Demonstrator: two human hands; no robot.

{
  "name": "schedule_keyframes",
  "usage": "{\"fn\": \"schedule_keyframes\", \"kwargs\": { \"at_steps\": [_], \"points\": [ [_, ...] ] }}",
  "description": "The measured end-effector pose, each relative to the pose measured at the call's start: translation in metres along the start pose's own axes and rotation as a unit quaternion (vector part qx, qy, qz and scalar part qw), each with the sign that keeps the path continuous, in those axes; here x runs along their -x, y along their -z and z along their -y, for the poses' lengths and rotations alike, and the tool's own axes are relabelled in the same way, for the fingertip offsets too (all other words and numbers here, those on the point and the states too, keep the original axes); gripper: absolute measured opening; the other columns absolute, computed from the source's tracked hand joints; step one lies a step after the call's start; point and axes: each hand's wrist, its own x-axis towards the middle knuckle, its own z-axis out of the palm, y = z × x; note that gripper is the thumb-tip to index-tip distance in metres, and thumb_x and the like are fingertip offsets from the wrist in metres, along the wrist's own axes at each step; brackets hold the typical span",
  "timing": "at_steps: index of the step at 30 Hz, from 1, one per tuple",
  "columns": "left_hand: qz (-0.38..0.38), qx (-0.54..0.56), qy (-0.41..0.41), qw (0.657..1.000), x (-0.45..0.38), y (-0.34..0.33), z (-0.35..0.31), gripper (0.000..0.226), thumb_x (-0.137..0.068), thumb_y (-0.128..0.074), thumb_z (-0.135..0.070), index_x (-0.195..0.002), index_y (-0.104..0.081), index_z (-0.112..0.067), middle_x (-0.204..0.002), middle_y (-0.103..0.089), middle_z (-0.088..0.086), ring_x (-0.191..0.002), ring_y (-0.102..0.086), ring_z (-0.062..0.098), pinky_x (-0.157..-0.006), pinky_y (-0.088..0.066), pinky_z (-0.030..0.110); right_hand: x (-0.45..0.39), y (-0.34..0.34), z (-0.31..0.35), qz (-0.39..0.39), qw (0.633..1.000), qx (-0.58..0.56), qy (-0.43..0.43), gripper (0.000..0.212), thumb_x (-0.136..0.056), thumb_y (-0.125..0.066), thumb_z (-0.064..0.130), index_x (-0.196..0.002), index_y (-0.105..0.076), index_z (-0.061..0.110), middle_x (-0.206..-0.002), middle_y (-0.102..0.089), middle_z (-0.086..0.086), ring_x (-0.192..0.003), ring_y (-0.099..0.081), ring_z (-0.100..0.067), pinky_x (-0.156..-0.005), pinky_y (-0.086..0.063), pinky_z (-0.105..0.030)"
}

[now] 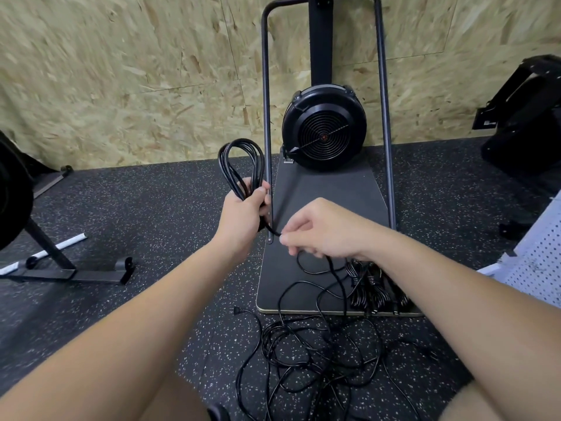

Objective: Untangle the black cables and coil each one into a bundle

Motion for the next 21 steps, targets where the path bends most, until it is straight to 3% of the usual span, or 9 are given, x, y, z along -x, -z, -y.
{"fn": "schedule_keyframes", "kwargs": {
  "at_steps": [2, 5, 9, 11, 13, 15, 16, 18, 21],
  "points": [
    [-0.017, -0.013, 0.016, 1.0, -0.004, 0.002, -0.003, 0.014, -0.108, -0.053, -0.006, -0.107, -0.065, -0.013, -0.074, -0.054, 0.0, -0.055, -0.042, 0.013, -0.057, -0.038, 0.029, 0.006, 0.008, 0.008, -0.007, 0.994, -0.096, 0.052, 0.021, -0.092, -0.086, 0.012, -0.113, -0.082, 0.014, -0.089, -0.081, -0.008, -0.067, -0.065, -0.02, -0.066, -0.057, -0.029],
    [0.012, 0.012, 0.07, 0.997, -0.005, 0.003, -0.011, 0.009, -0.109, -0.056, -0.012, -0.107, -0.064, -0.011, -0.072, -0.052, 0.0, -0.058, -0.037, 0.014, -0.053, -0.034, 0.025, 0.006, 0.017, 0.006, -0.065, 0.953, -0.275, 0.109, 0.032, -0.093, -0.08, -0.006, -0.123, -0.075, 0.003, -0.1, -0.081, -0.021, -0.085, -0.07, -0.027, -0.083, -0.059, -0.03],
    [0.116, -0.056, 0.142, 0.981, 0.001, 0.003, -0.007, 0.061, -0.093, -0.064, -0.081, -0.097, -0.071, -0.021, -0.082, -0.05, 0.002, -0.066, -0.037, 0.015, -0.063, -0.025, 0.034, 0.005, 0.017, 0.004, -0.094, 0.941, -0.305, 0.116, 0.02, -0.104, -0.07, 0.001, -0.124, -0.07, -0.002, -0.102, -0.081, -0.024, -0.079, -0.068, -0.025, -0.075, -0.057, -0.031],
    [0.176, -0.058, 0.162, 0.969, 0.006, -0.001, -0.002, 0.069, -0.084, -0.062, -0.094, -0.09, -0.074, -0.026, -0.087, -0.051, 0.001, -0.071, -0.039, 0.014, -0.068, -0.027, 0.037, 0.003, 0.016, 0.003, -0.13, 0.947, -0.279, 0.086, 0.015, -0.103, -0.073, 0.005, -0.118, -0.073, 0.0, -0.097, -0.082, -0.022, -0.076, -0.069, -0.025, -0.07, -0.056, -0.033],
    [0.229, -0.089, 0.148, 0.958, 0.013, -0.007, 0.002, 0.05, -0.094, -0.067, -0.078, -0.095, -0.074, -0.028, -0.083, -0.051, -0.005, -0.07, -0.042, 0.012, -0.066, -0.033, 0.033, -0.001, 0.015, 0.001, -0.185, 0.953, -0.234, 0.056, 0.015, -0.098, -0.081, 0.011, -0.107, -0.076, 0.001, -0.089, -0.082, -0.019, -0.072, -0.07, -0.025, -0.067, -0.056, -0.036],
    [0.286, -0.17, 0.101, 0.938, 0.022, -0.014, 0.008, 0.018, -0.102, -0.076, -0.042, -0.093, -0.069, -0.028, -0.08, -0.049, -0.006, -0.069, -0.041, 0.014, -0.064, -0.034, 0.032, -0.003, 0.017, -0.001, -0.231, 0.952, -0.198, 0.03, 0.022, -0.091, -0.09, 0.018, -0.101, -0.076, 0.003, -0.082, -0.081, -0.015, -0.068, -0.072, -0.028, -0.066, -0.06, -0.038],
    [0.299, -0.201, 0.09, 0.928, 0.026, -0.017, 0.014, 0.017, -0.101, -0.078, -0.03, -0.089, -0.066, -0.028, -0.078, -0.049, -0.004, -0.069, -0.04, 0.016, -0.063, -0.033, 0.033, -0.004, 0.018, -0.002, -0.24, 0.949, -0.202, 0.022, 0.025, -0.089, -0.091, 0.017, -0.101, -0.075, 0.002, -0.082, -0.081, -0.015, -0.068, -0.075, -0.031, -0.066, -0.061, -0.038],
    [0.276, -0.19, 0.113, 0.935, 0.031, -0.021, 0.024, 0.022, -0.105, -0.07, -0.021, -0.086, -0.06, -0.026, -0.074, -0.044, -0.004, -0.065, -0.034, 0.016, -0.059, -0.028, 0.032, -0.004, 0.02, -0.003, -0.22, 0.949, -0.224, 0.014, 0.025, -0.089, -0.091, 0.011, -0.104, -0.074, 0.001, -0.086, -0.081, -0.017, -0.078, -0.081, -0.036, -0.073, -0.066, -0.039],
    [0.195, -0.128, 0.147, 0.961, 0.028, -0.022, 0.024, 0.017, -0.111, -0.061, -0.028, -0.098, -0.064, -0.016, -0.072, -0.046, -0.004, -0.061, -0.033, 0.014, -0.054, -0.027, 0.027, -0.008, 0.022, -0.008, -0.213, 0.956, -0.2, 0.013, 0.01, -0.091, -0.085, 0.008, -0.098, -0.079, 0.008, -0.093, -0.083, -0.011, -0.092, -0.082, -0.033, -0.094, -0.066, -0.047]
  ]
}}
